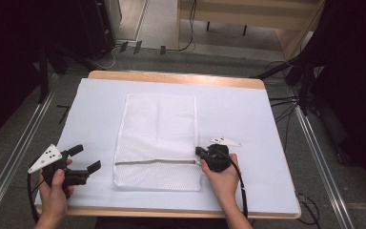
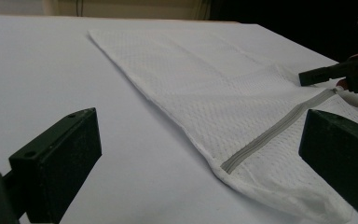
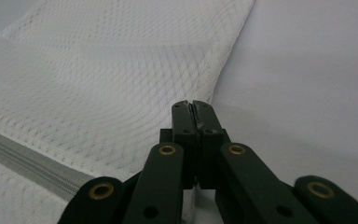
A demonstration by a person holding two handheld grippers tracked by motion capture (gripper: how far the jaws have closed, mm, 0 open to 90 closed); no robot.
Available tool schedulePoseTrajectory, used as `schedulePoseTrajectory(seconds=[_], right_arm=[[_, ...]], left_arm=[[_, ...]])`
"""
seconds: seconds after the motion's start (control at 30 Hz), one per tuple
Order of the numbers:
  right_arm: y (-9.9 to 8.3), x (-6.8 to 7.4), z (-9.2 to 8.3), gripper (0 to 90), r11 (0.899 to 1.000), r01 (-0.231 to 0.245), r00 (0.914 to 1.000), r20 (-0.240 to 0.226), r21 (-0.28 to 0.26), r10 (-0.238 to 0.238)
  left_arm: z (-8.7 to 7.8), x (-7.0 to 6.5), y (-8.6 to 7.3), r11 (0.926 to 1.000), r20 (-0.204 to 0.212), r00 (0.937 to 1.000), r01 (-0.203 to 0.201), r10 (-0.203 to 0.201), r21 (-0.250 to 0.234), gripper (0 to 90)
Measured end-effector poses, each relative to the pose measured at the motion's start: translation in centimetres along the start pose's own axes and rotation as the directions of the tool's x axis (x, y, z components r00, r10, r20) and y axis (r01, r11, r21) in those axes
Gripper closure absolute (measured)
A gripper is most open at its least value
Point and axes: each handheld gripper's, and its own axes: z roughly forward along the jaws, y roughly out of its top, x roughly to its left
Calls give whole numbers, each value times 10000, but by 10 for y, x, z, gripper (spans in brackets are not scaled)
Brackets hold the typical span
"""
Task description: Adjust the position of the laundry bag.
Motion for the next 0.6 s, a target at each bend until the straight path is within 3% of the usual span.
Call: schedulePoseTrajectory(seconds=[0.47,0.57,0.6], right_arm=[[0,-30,-31,887,9989,-189,9984,528,-423,212],[0,-31,-44,660,9963,-85,9999,98,-856,94],[-1,-31,-60,627,9945,238,9996,-91,-1016,-249]], left_arm=[[0,0,0,9999,2,10000,82,-82,-66,0],[-1,0,-1,9999,-26,9999,122,-123,-43,0],[-2,-1,-1,9999,-25,9999,101,-101,-38,0]])
